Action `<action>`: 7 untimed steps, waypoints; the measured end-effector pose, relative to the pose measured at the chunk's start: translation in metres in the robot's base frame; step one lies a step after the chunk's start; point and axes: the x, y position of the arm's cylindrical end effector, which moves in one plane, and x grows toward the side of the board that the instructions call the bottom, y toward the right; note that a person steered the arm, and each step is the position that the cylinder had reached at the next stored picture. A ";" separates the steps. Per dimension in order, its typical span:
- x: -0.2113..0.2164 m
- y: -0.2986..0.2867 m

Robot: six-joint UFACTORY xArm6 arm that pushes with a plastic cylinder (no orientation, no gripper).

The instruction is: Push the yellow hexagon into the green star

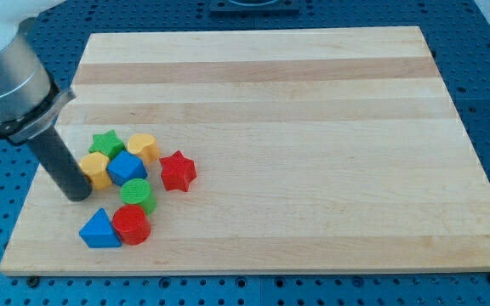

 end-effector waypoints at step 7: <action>0.093 0.040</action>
